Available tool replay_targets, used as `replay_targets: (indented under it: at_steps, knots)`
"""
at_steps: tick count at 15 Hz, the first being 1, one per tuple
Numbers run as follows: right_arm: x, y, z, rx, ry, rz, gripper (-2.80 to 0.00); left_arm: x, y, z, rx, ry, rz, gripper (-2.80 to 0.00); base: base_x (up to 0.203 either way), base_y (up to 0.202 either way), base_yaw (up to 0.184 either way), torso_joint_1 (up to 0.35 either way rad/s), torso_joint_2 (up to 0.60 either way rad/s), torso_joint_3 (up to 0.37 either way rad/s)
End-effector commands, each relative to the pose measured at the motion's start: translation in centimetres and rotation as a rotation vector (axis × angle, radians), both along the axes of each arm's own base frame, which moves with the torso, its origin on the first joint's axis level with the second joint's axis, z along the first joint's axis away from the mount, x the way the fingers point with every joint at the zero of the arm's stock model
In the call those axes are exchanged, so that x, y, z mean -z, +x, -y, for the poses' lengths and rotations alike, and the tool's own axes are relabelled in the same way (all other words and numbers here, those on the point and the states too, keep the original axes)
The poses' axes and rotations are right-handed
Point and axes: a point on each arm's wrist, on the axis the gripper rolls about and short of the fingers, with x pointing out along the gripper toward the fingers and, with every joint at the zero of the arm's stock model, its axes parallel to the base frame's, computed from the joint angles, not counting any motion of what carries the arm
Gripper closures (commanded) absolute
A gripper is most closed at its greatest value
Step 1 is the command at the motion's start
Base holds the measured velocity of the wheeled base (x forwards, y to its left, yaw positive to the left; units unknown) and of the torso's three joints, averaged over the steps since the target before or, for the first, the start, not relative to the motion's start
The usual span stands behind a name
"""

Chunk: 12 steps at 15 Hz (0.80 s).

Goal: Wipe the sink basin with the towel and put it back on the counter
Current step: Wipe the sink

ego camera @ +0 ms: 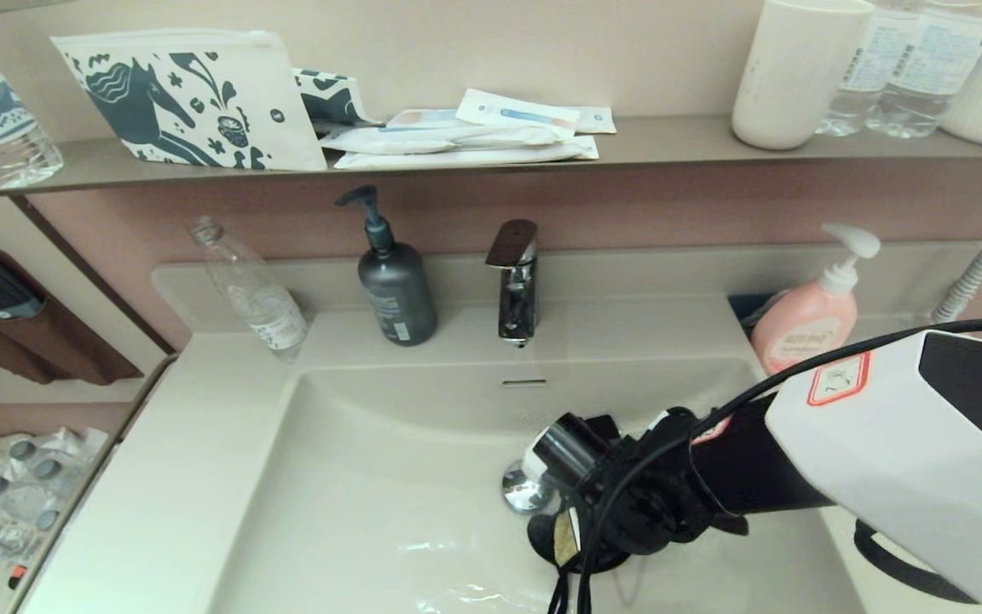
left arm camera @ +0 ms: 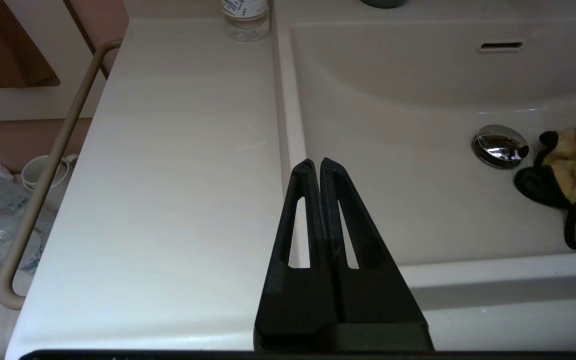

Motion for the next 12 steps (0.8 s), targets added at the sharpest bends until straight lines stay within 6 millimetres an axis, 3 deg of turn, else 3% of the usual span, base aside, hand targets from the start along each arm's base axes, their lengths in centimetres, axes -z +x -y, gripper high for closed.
replay_targets:
  at_steps: [1, 6, 12]
  knots:
    - [1.4, -1.2, -2.3, -0.061, 0.019, -0.016, 0.00, 0.0, 0.0, 0.0, 0.000, 0.000, -0.001, 0.00, 0.000, 0.000, 0.000, 0.000, 0.00, 0.000]
    - [1.9, -0.7, -6.9, -0.126, 0.147, 0.053, 0.00, 0.0, 0.0, 0.0, 0.000, 0.000, -0.001, 0.00, 0.000, 0.000, 0.000, 0.000, 0.00, 0.000]
    - [2.5, 2.7, -11.1, -0.135, 0.266, 0.199, 0.00, 0.0, 0.0, 0.0, 0.000, 0.000, -0.001, 0.00, 0.000, 0.000, 0.000, 0.000, 0.00, 0.000]
